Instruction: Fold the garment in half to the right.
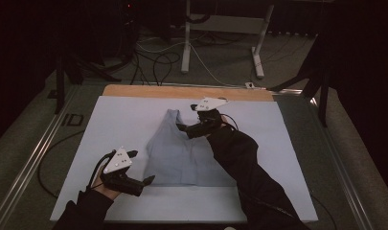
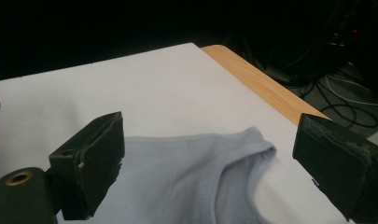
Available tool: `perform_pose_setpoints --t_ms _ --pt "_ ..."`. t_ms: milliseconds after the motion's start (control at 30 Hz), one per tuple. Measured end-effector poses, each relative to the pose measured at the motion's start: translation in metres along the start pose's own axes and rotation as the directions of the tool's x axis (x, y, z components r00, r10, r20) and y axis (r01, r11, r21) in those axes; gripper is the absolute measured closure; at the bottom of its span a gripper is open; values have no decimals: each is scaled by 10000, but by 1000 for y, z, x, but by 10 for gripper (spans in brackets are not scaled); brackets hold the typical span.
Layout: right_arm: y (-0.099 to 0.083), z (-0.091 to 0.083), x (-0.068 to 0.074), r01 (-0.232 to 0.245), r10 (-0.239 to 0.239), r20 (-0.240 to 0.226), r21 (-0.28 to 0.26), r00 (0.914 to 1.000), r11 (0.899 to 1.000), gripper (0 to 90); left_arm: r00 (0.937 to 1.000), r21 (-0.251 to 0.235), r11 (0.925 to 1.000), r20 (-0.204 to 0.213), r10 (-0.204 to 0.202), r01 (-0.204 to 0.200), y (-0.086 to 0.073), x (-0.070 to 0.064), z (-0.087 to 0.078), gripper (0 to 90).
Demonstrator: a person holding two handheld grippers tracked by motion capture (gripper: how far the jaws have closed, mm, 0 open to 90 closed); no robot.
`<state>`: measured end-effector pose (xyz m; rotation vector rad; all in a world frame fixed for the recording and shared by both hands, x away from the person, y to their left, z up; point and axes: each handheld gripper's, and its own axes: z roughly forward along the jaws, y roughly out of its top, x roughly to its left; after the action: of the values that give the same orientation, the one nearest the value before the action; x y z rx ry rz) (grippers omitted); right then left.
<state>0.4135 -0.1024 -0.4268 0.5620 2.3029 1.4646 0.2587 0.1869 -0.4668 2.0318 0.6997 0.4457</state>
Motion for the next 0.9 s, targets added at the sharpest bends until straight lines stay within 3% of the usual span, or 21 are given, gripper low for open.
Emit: perform_pose_setpoints --t_ms 100,567,600,667,700,800,900 --pt "2 11 0 -253 253 -41 66 9997 9997 90 10000 141 9999 -44 -74 74 -3 2 4 2" --pt "-1 47 -9 -288 296 -155 483 9994 9984 90 9967 633 9950 193 -787 774 -13 8 19 3" --pt "-2 51 -10 -259 268 -157 577 9995 9980 90 9950 908 9908 -137 -991 999 -15 8 23 4" --pt "-2 53 -10 -181 190 -127 670 9997 9976 90 9950 908 9908 -137 -991 999 -15 8 23 4" --pt "-4 55 -11 -211 221 -137 732 9997 9971 90 9951 1384 9856 -312 -938 972 -18 7 28 5" --pt "-5 57 -10 -263 277 -173 798 9995 9965 90 9967 1618 9836 -309 -757 797 -21 6 31 28" --pt "-6 58 -10 -277 294 -220 761 9993 9967 90 9958 2112 9731 -149 -908 919 -26 7 38 56"
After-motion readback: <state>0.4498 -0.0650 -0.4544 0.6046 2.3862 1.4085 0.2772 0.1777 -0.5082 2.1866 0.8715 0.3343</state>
